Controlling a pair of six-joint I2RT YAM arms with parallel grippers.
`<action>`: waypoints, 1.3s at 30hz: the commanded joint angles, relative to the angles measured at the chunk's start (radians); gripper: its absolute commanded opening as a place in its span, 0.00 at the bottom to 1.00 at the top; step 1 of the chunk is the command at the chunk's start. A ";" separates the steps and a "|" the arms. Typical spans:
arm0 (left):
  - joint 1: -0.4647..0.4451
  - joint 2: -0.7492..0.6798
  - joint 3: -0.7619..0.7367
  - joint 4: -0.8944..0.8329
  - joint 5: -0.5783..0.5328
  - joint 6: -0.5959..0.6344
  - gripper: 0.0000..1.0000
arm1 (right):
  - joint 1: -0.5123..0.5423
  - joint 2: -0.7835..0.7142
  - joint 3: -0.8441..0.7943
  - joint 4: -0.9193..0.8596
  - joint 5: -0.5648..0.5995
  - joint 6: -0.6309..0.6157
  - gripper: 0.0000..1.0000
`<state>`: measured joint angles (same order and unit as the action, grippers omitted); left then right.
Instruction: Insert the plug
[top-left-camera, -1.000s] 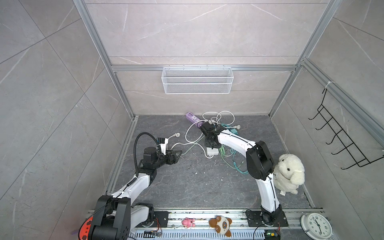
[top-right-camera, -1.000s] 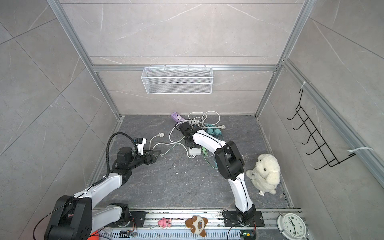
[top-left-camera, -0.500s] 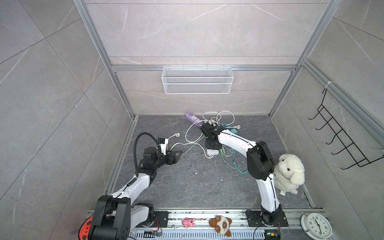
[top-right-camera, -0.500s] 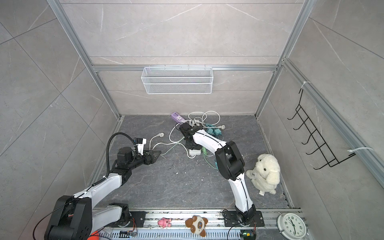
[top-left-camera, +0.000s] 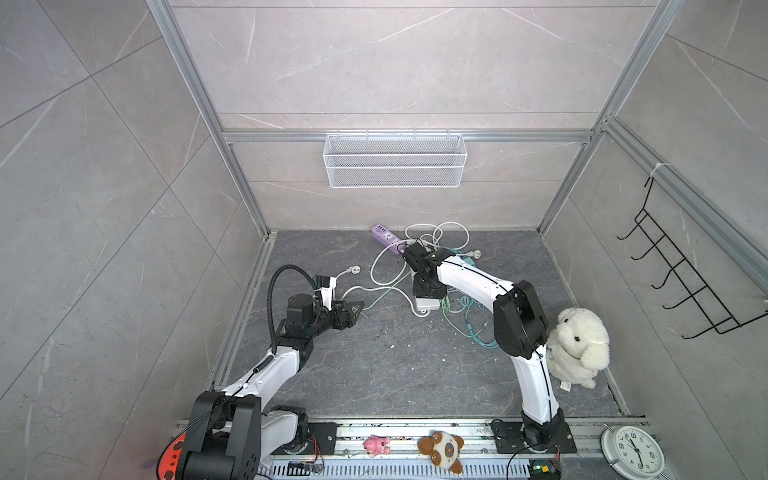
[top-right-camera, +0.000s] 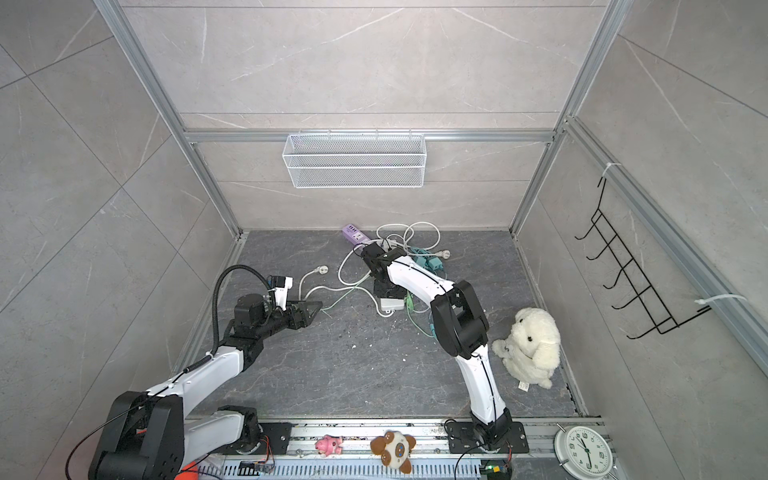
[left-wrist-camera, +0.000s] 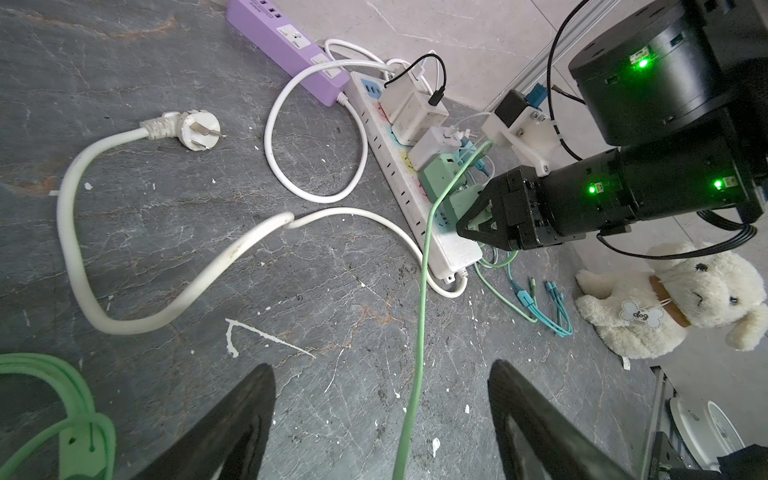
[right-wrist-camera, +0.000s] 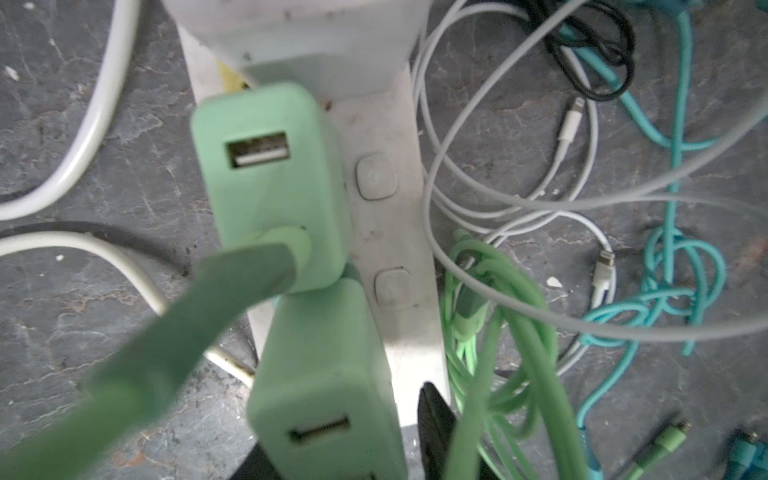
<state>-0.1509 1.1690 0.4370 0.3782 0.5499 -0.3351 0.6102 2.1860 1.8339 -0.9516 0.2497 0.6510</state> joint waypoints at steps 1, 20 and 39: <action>-0.001 0.007 0.020 0.014 -0.002 0.022 0.83 | -0.015 0.001 0.006 -0.074 0.028 -0.016 0.43; -0.009 0.050 0.029 0.042 0.011 0.010 0.82 | -0.013 -0.070 -0.012 0.026 -0.021 -0.071 0.44; -0.010 0.047 0.028 0.035 0.008 0.017 0.82 | -0.015 -0.059 -0.005 0.083 -0.016 -0.112 0.43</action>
<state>-0.1574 1.2182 0.4374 0.3855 0.5514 -0.3355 0.5987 2.1555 1.8359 -0.8841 0.2142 0.5522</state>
